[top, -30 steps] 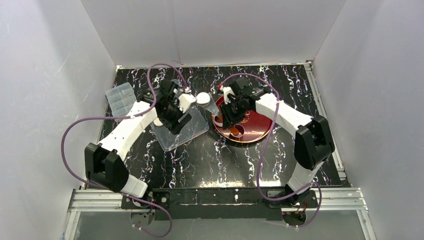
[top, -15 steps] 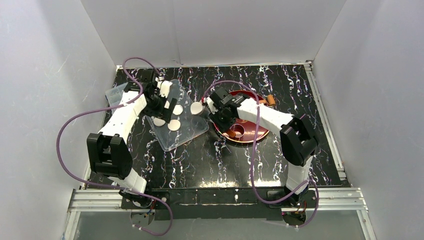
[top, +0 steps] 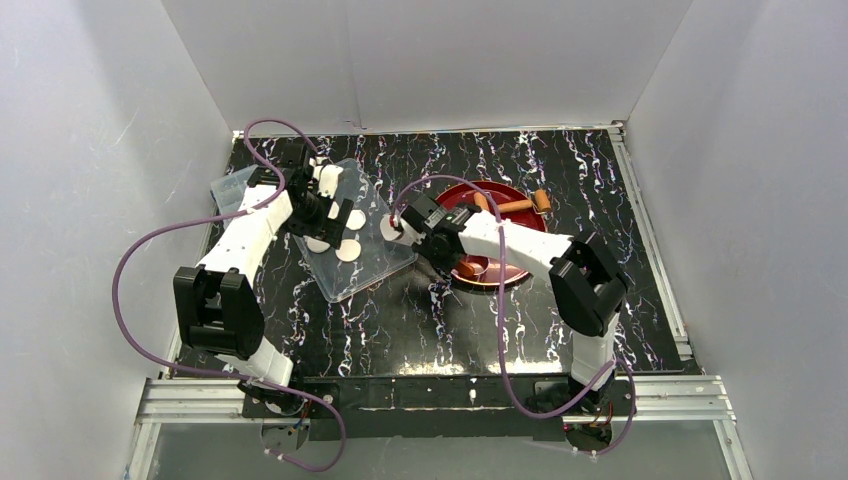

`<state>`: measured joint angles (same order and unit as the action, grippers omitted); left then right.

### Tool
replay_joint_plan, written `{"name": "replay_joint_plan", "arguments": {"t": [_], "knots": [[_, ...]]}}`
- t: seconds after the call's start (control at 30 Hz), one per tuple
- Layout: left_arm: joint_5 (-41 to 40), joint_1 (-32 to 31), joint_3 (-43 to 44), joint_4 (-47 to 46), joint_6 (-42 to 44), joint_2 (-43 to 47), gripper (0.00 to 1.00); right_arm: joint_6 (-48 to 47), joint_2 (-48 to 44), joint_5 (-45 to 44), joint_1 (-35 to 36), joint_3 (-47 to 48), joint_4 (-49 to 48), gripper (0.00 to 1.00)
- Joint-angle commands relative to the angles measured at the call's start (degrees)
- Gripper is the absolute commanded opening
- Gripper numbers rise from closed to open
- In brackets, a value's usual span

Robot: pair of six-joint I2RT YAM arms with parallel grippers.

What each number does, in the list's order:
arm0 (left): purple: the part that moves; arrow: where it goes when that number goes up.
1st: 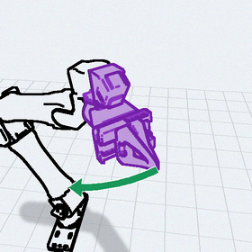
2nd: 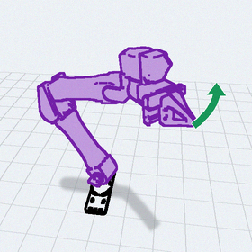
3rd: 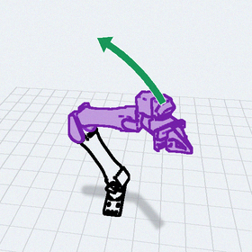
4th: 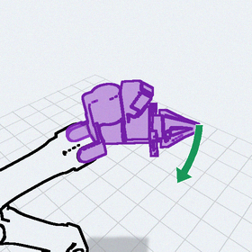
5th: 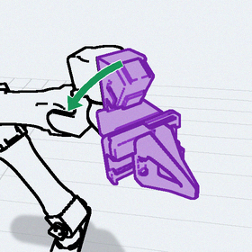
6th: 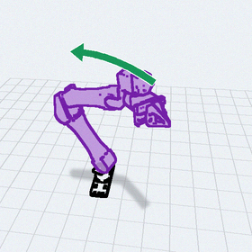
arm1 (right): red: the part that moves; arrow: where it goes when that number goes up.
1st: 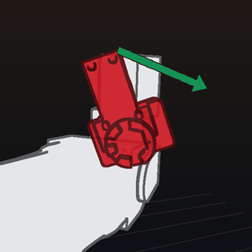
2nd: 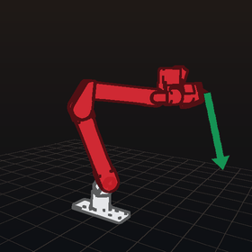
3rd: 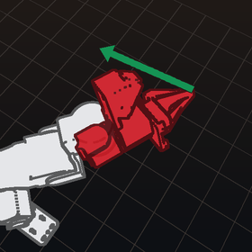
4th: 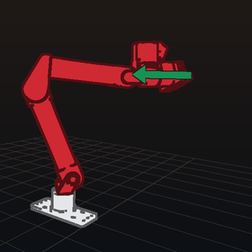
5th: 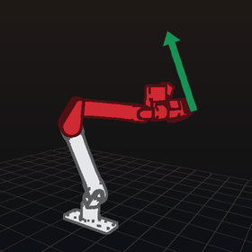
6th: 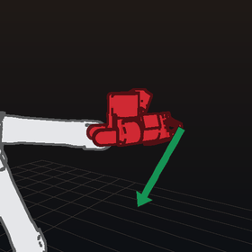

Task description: Roll out the dumpling wrappers from the dough

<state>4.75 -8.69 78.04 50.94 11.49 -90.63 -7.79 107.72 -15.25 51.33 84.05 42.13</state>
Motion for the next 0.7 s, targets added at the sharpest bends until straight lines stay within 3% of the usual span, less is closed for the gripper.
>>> {"name": "replay_joint_plan", "arguments": {"t": [0.0, 0.47, 0.67], "knots": [[0.9, 0.5, 0.4, 0.8, 0.2, 2.6, 0.98, -2.2, 1.1, -8.4, 1.9, 0.3, -1.4, 0.01], [1.1, 0.8, 1.4, 0.7, 0.7, 2.7, 0.98, -8.4, 3.2, -24.6, 9.5, -0.7, -7.4, 0.01], [1.4, 0.9, 1.6, 0.5, 0.7, 2.9, 0.98, -16.3, 4.1, -33.4, 12.4, -6.1, -16.2, 0.01]]}}
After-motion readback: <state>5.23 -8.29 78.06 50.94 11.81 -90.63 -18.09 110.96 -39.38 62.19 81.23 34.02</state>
